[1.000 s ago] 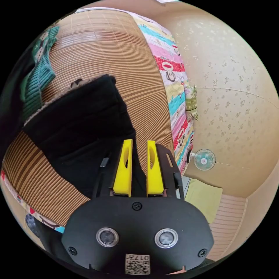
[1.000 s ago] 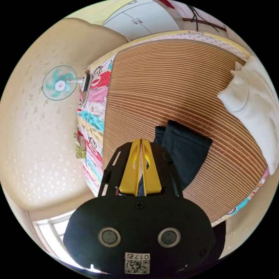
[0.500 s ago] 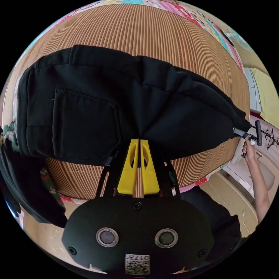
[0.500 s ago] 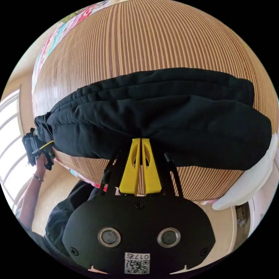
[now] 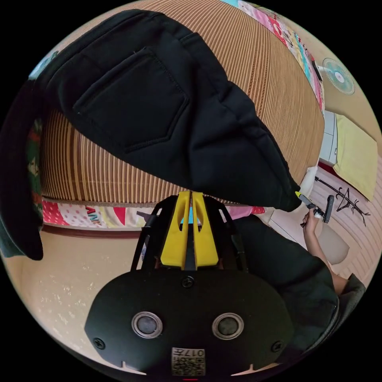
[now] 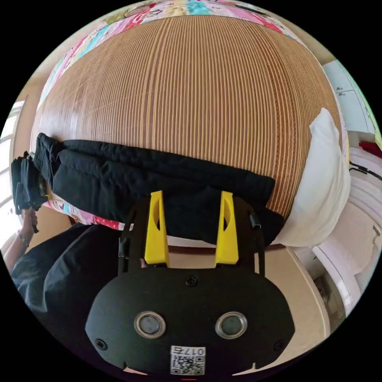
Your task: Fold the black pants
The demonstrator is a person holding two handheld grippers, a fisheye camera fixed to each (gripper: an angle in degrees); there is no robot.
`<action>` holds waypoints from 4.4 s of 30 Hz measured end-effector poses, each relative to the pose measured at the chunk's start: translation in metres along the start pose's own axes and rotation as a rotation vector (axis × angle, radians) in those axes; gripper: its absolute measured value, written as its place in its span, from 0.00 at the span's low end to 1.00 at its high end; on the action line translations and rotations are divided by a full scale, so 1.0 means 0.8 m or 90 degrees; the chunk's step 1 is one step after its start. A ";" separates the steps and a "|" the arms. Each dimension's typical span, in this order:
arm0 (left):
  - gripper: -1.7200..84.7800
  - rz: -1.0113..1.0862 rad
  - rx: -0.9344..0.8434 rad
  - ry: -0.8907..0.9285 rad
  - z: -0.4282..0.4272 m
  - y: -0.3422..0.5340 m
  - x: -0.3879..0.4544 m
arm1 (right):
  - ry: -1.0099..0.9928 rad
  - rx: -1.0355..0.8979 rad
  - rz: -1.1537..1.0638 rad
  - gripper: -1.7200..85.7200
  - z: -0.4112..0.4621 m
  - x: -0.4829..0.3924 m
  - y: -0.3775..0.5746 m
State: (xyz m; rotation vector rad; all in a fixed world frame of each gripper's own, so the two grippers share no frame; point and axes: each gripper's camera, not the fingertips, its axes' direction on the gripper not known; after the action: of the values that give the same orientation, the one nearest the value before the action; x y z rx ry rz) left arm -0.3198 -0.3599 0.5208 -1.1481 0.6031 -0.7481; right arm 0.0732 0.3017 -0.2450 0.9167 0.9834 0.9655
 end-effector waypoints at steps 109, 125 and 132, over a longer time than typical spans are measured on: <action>0.25 0.054 0.122 0.041 0.007 -0.187 -0.043 | -0.885 0.016 0.231 0.04 0.258 0.449 0.170; 0.11 -0.201 -0.220 0.689 0.206 -0.163 -0.154 | -1.044 -0.001 0.162 0.49 0.320 0.351 0.174; 0.10 -0.219 -0.286 0.680 0.181 -0.086 -0.125 | -0.951 0.000 0.221 0.48 0.334 0.326 0.114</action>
State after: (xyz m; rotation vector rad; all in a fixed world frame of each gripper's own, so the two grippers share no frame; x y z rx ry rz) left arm -0.2868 -0.2133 0.6348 -1.2157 1.5413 -1.5997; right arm 0.3692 0.5263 -0.1471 1.4454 -0.4572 0.3096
